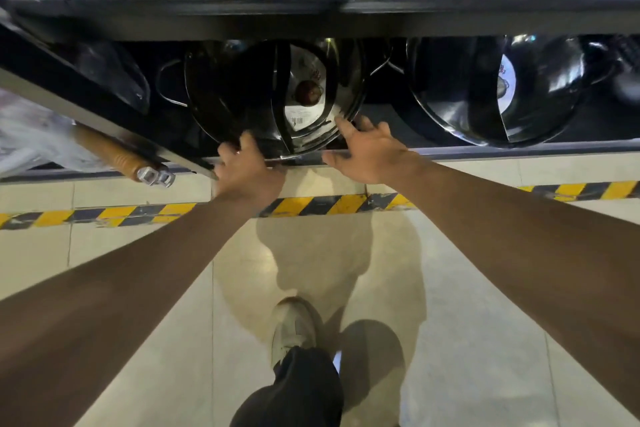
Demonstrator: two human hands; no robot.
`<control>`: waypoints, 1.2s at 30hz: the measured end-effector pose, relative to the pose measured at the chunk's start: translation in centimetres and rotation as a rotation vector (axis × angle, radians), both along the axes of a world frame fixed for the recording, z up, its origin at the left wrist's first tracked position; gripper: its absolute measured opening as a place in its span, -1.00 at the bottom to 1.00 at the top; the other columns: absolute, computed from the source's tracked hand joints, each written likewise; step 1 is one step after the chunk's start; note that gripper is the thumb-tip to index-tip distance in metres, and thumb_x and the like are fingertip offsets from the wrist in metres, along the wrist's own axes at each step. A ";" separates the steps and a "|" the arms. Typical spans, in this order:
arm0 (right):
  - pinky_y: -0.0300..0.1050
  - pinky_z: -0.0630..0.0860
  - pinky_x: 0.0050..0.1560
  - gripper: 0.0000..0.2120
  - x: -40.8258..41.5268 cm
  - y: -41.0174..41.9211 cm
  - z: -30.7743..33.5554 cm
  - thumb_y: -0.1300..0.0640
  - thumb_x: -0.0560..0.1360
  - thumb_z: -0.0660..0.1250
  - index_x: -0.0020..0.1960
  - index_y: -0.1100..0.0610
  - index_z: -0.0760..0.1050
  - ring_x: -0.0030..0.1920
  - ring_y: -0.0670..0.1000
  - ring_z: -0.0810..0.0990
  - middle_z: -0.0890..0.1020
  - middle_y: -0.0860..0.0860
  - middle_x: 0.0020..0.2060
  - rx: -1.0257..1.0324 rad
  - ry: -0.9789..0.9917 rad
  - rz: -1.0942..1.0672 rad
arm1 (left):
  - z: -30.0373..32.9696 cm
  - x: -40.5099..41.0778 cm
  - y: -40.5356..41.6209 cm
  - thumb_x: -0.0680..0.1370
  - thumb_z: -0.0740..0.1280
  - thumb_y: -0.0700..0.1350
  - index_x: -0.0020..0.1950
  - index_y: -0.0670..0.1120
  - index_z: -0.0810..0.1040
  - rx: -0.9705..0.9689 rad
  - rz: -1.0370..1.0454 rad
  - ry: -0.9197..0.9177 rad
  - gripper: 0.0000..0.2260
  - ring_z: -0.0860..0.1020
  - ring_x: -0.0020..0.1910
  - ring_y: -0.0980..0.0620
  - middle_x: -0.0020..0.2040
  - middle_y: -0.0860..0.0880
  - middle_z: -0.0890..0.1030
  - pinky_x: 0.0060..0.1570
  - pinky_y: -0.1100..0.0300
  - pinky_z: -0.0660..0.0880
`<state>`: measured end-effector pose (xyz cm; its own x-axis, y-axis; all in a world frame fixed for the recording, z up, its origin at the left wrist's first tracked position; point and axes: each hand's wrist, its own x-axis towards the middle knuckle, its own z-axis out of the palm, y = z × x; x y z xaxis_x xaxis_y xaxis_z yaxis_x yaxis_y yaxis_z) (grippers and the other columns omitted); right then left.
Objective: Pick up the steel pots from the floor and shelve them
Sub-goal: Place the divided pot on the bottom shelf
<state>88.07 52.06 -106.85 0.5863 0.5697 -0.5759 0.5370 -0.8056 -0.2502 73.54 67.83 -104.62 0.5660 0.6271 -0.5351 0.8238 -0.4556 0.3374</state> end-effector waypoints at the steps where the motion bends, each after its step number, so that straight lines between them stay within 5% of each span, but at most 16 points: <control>1: 0.24 0.34 0.31 -0.21 0.0 -0.6 -0.1 -0.38 0.54 0.12 0.62 -0.13 -0.11 0.46 0.30 0.14 0.16 0.17 0.56 0.025 -0.011 -0.007 | 0.1 -0.1 -0.7 0.49 0.34 0.05 0.50 0.00 0.20 0.085 -0.137 0.017 -0.38 0.28 0.36 -0.36 0.46 -0.20 0.19 0.33 -0.22 0.31; 4: 0.22 0.33 0.32 -0.22 0.0 -3.1 -0.3 -0.32 0.56 0.15 0.62 -0.09 -0.11 0.43 0.31 0.20 0.17 0.18 0.55 0.090 -0.164 -0.013 | -0.6 -0.2 -2.7 0.48 0.33 0.09 0.51 0.04 0.19 0.262 -0.464 0.004 -0.36 0.19 0.44 -0.30 0.53 -0.18 0.11 0.33 -0.22 0.25; 9: 0.28 0.27 0.36 -0.19 0.8 -9.5 -1.5 -0.27 0.53 0.19 0.63 0.01 -0.07 0.43 0.44 0.17 0.06 0.29 0.56 -0.052 -0.511 -0.171 | -3.2 -0.7 -5.3 0.56 0.21 0.18 0.59 0.09 -0.25 0.326 -0.687 0.127 -0.21 -0.10 0.55 -0.41 0.62 -0.19 -0.21 0.44 -0.31 0.09; 11: 0.34 0.17 0.40 -0.14 1.7 -12.4 -2.6 -0.30 0.53 0.18 0.62 -0.04 -0.21 0.49 0.48 0.01 -0.05 0.32 0.57 -0.157 -0.432 -0.274 | -4.3 -1.2 -5.7 0.57 0.17 0.22 0.60 0.04 -0.30 0.363 -0.716 0.166 -0.18 -0.16 0.55 -0.43 0.61 -0.18 -0.28 0.46 -0.32 0.06; 14: 0.37 -0.05 0.48 -0.07 3.1 -15.6 -3.8 -0.35 0.53 0.14 0.59 -0.05 -0.40 0.53 0.45 -0.15 -0.06 0.42 0.55 -0.189 -0.407 -0.156 | -5.7 -1.4 -5.4 0.56 0.17 0.22 0.60 -0.04 -0.27 0.402 -0.693 0.195 -0.17 -0.21 0.53 -0.45 0.60 -0.19 -0.34 0.46 -0.33 0.08; 17: 0.36 -0.19 0.47 -0.09 4.3 -17.5 -3.8 -0.34 0.54 0.15 0.59 -0.08 -0.37 0.50 0.48 -0.24 -0.09 0.44 0.54 -0.119 -0.393 -0.141 | -6.6 -1.2 -4.5 0.55 0.20 0.21 0.60 -0.05 -0.21 0.403 -0.652 0.200 -0.18 -0.22 0.51 -0.50 0.59 -0.20 -0.34 0.45 -0.35 0.12; 28: 0.27 0.02 0.49 -0.03 6.0 -19.0 -1.9 -0.33 0.47 0.29 0.57 -0.22 -0.34 0.53 0.42 -0.27 -0.24 0.28 0.58 -0.172 -0.261 -0.196 | -4.3 1.0 -4.9 0.56 0.25 0.13 0.60 -0.01 -0.29 0.260 -0.629 0.293 -0.14 -0.25 0.52 -0.48 0.58 -0.19 -0.38 0.43 -0.28 0.19; 32: 0.31 0.10 0.47 -0.04 3.3 -19.2 1.5 -0.23 0.51 0.31 0.59 -0.15 -0.33 0.52 0.45 -0.28 -0.27 0.31 0.56 -0.177 -0.174 -0.213 | 0.4 0.4 -5.2 0.55 0.30 0.02 0.61 0.11 -0.27 0.163 -0.575 0.296 -0.14 -0.16 0.55 -0.42 0.60 -0.11 -0.37 0.42 -0.29 0.22; 36: 0.36 0.19 0.45 -0.15 -0.3 -21.9 8.7 -0.13 0.55 0.28 0.62 -0.11 -0.21 0.55 0.38 -0.25 -0.28 0.23 0.59 -0.197 -0.009 -0.215 | 8.2 -1.4 -7.0 0.56 0.33 0.15 0.63 0.07 -0.18 0.073 -0.506 0.342 -0.16 0.01 0.56 -0.36 0.62 -0.18 -0.24 0.42 -0.25 0.24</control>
